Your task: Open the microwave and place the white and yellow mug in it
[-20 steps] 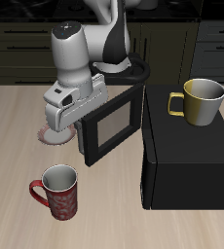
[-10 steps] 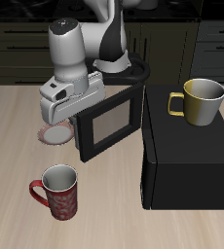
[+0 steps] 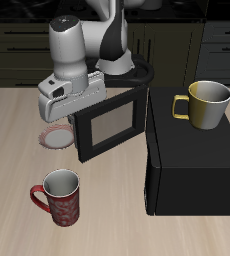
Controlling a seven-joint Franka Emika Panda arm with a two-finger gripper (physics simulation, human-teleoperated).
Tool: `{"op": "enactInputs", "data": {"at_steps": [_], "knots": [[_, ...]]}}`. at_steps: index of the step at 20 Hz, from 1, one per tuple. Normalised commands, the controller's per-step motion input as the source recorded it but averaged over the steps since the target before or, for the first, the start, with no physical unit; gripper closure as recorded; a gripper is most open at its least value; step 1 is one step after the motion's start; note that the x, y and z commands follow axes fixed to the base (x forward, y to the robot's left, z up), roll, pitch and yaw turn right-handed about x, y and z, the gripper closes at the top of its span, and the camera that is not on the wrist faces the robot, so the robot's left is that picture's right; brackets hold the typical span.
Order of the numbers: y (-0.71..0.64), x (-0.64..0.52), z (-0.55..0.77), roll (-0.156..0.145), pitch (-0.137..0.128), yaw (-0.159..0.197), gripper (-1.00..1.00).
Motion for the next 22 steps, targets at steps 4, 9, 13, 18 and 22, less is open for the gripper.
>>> {"op": "enactInputs", "data": {"at_steps": [4, 9, 13, 18, 22], "knots": [[-0.18, -0.12, -0.22, -0.024, 0.047, -0.115, 1.0], [-0.09, -0.2, 0.0, -0.025, -0.029, -0.07, 1.0], [-0.17, -0.18, -0.09, -0.03, 0.004, -0.096, 1.0], [-0.04, -0.19, -0.05, -0.007, -0.025, -0.074, 1.0], [0.01, -0.24, 0.04, -0.021, -0.058, -0.064, 1.0]]}}
